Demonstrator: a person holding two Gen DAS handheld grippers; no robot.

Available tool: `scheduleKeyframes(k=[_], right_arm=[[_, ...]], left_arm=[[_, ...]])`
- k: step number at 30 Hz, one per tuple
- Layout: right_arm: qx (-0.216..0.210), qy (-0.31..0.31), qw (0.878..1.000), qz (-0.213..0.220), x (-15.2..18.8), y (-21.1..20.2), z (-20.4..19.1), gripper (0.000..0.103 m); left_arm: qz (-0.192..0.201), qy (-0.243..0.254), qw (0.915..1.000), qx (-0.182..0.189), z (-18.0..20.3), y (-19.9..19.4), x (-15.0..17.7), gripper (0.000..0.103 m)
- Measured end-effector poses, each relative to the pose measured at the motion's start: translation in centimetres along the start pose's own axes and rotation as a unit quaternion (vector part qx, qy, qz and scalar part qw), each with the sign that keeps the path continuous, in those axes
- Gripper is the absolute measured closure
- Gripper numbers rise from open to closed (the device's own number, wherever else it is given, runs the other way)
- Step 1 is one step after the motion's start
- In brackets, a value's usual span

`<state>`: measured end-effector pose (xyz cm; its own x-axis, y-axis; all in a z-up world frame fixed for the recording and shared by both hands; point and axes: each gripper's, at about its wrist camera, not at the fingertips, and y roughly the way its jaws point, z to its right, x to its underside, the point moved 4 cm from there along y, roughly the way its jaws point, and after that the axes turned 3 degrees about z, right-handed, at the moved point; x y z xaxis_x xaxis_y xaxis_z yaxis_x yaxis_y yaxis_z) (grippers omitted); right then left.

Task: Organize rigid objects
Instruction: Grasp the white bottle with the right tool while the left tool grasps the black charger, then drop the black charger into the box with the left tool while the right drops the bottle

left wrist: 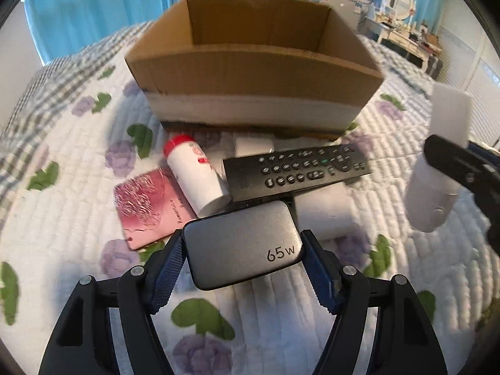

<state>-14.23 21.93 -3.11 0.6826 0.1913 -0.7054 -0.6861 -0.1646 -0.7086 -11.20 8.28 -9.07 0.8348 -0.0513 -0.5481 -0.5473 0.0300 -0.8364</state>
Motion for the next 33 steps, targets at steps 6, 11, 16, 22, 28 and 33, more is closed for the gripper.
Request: scheduleKeyframes(k=[6,11,16,22,28,33], right_arm=[[-0.002,-0.019,1.0,0.005,-1.4,-2.8,-1.2,0.07],[0.003,-0.042,0.998,0.038,-5.3,-5.9,-2.0,0.07],[0.001,-0.056,0.996,0.069,-10.4,-7.2,-2.3,0.07],[0.002,-0.054,0.995,0.086,-15.2,-5.0,-1.7,0.07],[0.006,-0.039,0.997,0.071,-17.3,-0.2,0.2,0.07],[0.008,-0.034,0.998,0.054,-17.2,3.3,1.4,0.07]], left_arm=[[0.051,0.023,0.9984,0.0,-1.1,-4.9,-3.4,0.03],[0.094,0.027,0.9952,-0.003,-2.2,-8.2,-7.6,0.03],[0.122,0.03,0.9919,-0.012,-3.0,-9.3,-12.2,0.03],[0.135,0.034,0.9897,-0.033,-3.3,-7.1,-16.8,0.03],[0.117,0.041,0.9919,-0.027,-2.4,-1.9,-19.4,0.03],[0.092,0.036,0.9949,-0.019,-2.1,2.2,-19.4,0.03]])
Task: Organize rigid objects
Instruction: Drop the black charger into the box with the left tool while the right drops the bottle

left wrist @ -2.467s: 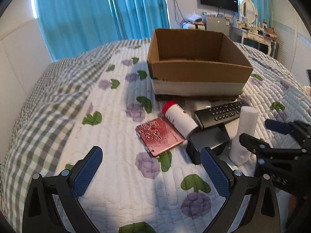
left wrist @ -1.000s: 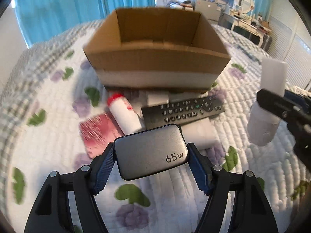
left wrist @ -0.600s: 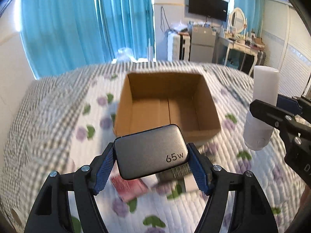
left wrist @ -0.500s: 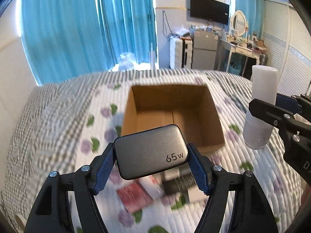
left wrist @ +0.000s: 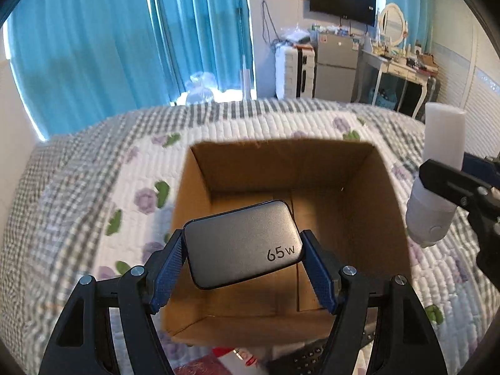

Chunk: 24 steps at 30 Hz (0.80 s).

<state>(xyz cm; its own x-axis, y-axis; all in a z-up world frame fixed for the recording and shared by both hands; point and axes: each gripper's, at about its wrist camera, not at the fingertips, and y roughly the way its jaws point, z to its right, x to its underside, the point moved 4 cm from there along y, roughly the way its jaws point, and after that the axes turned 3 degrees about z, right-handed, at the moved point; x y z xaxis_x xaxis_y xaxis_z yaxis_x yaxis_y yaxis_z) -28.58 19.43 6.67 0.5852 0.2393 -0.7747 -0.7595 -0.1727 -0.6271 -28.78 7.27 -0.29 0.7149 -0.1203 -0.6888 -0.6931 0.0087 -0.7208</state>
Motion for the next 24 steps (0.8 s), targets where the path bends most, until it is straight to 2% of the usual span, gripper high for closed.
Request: scheduleKeyframes(k=[6,12,16,21,24], right_arm=[[0.0,0.0,1.0,-0.012,1.4,2.7,0.6,0.07],[-0.009,-0.001,1.0,0.0,0.8,2.2,0.3,0.07],[-0.02,-0.005,1.0,-0.001,0.4,1.8,-0.7,0.071],[-0.023,-0.019,0.999,-0.025,1.6,3.4,-2.6,0.071],[-0.025,-0.022,0.998,-0.049,2.9,5.1,-3.1,0.071]], left_arm=[[-0.015,0.013,0.9998,0.009,0.4,2.2,1.6,0.029],[-0.028,-0.001,0.9994,0.023,-0.5,2.1,1.5,0.029],[0.007,0.007,0.9999,0.01,-1.2,0.0,1.1,0.028],[0.016,0.02,0.9996,-0.01,-2.3,-1.3,1.5,0.028],[0.026,0.028,0.9992,-0.006,-2.7,-2.2,2.3,0.028]])
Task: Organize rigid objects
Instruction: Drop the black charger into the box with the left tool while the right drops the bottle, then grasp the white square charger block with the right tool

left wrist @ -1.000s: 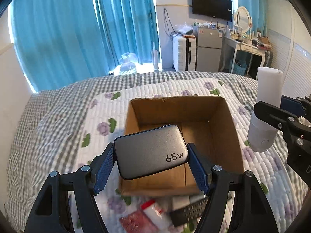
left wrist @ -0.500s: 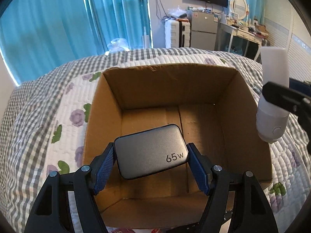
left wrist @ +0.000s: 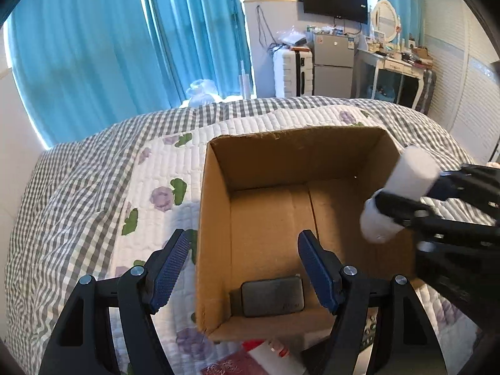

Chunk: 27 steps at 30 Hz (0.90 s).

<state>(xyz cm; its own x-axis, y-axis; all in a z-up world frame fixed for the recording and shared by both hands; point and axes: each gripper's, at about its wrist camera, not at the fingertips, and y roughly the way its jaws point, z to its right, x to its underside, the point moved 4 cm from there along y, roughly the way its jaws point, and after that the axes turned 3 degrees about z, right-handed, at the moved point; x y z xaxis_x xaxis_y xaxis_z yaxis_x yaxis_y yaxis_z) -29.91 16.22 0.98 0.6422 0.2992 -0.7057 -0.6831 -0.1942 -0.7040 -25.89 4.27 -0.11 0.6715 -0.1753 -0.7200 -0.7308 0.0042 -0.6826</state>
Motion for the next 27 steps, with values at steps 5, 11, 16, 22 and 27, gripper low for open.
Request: scheduleKeyframes(k=[5,11,16,22,27], right_arm=[[0.007,0.006,1.0,-0.017,0.5,0.9,0.0,0.059],[0.035,0.035,0.999,0.019,-0.6,-4.3,1.3,0.033],[0.062,0.031,0.996,0.047,-0.4,-9.8,1.1,0.023],[0.084,0.036,0.994,0.054,3.2,-14.0,0.2,0.021],[0.084,0.036,0.996,0.025,7.7,-12.1,-1.3,0.02]], left_arm=[[0.017,-0.005,0.9998,0.01,-0.5,-2.0,0.4,0.028],[0.028,-0.02,0.9993,0.012,-1.3,-5.8,1.1,0.019],[0.023,-0.037,0.9988,0.022,-1.8,-8.5,2.7,0.017],[0.015,-0.086,0.996,0.022,-3.0,-9.9,5.8,0.011],[-0.006,-0.102,0.9947,0.012,-2.9,-9.3,8.8,0.01]])
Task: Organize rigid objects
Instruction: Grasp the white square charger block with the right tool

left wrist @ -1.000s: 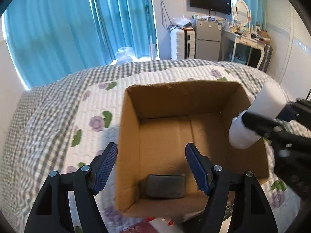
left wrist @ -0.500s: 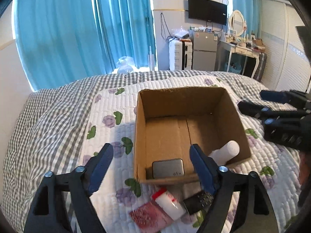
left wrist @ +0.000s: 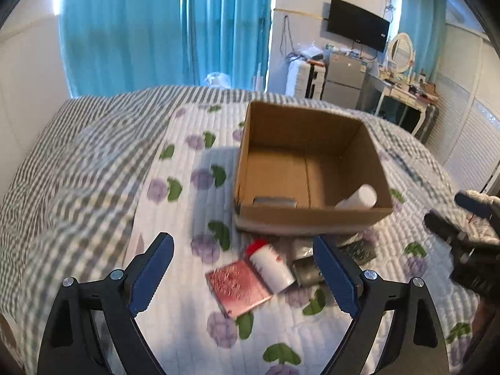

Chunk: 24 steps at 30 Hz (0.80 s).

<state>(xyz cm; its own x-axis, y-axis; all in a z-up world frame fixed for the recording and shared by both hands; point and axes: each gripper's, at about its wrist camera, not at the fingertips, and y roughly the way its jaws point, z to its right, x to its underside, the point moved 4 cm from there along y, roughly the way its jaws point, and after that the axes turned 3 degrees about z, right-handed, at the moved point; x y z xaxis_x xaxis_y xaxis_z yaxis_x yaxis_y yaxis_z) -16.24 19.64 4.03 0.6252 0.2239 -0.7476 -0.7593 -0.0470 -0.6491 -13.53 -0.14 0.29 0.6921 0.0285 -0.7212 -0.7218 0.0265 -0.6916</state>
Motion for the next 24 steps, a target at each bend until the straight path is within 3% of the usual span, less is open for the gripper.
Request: scheduleKeyframes(k=[6,10,14,24], right_arm=[[-0.026,0.014,0.997,-0.074,6.8,5.3,-2.0,0.021],[-0.027,-0.005,0.993,-0.119,10.6,8.3,-4.0,0.021],[-0.026,-0.032,0.992,-0.118,11.6,9.0,-5.7,0.021],[-0.03,-0.012,0.989,-0.143,12.8,12.6,-6.5,0.023]], left_arm=[[-0.012,0.004,0.9997,-0.021,-0.5,2.6,4.4,0.01],[-0.003,0.027,0.9981,-0.055,-0.6,3.4,7.3,0.01],[-0.005,0.035,0.9987,-0.037,0.0,3.3,7.6,0.01],[-0.032,0.032,0.9985,-0.032,0.1,4.6,8.6,0.01]])
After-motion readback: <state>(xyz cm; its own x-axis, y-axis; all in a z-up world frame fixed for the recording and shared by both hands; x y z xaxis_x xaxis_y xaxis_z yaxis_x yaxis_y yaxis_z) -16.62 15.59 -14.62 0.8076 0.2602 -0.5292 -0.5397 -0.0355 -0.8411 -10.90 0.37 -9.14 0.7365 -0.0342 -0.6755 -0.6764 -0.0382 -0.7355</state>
